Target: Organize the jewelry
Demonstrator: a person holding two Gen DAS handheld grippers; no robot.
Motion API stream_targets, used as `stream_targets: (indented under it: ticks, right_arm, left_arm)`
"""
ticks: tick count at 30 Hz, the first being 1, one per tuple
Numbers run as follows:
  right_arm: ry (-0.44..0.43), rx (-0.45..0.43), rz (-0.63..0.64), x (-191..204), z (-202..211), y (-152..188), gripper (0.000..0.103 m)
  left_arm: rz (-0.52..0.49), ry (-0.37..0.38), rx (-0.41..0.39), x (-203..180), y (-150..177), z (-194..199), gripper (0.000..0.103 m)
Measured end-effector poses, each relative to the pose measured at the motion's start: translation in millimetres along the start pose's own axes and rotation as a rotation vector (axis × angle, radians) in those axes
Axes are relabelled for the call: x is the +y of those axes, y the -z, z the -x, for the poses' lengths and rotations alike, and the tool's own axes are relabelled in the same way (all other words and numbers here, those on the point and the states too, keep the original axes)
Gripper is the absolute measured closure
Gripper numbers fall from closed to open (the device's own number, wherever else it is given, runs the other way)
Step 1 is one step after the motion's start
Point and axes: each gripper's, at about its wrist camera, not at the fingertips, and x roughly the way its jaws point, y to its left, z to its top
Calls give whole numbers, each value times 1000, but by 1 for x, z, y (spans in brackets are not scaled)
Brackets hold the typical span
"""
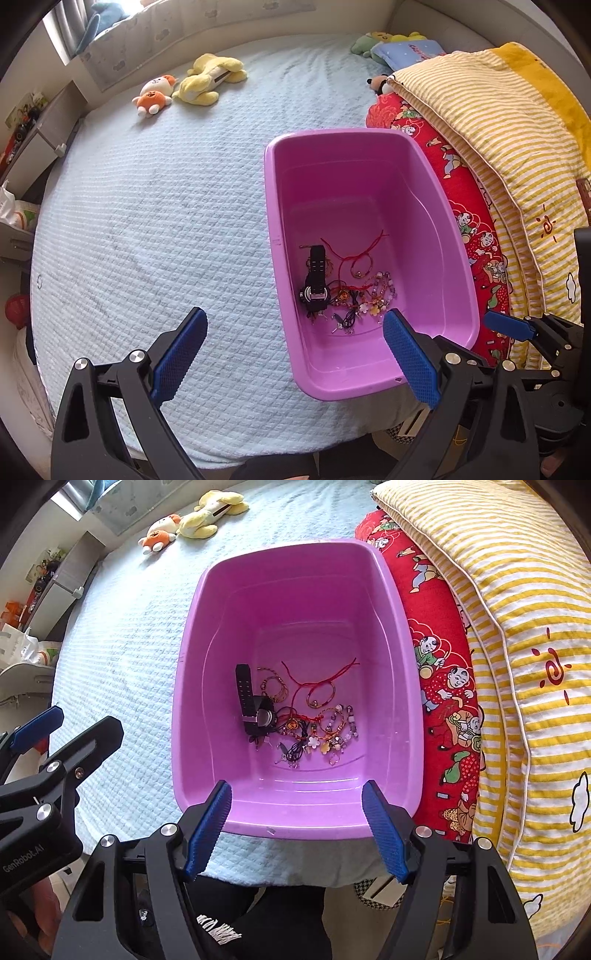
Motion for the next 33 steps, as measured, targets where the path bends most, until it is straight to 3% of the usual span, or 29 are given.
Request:
stream_targets:
  ticks: [33]
  right_arm:
    - [28, -62, -6, 2, 20, 4, 33]
  left_arm:
    - [5, 16, 18, 1, 1, -2, 9]
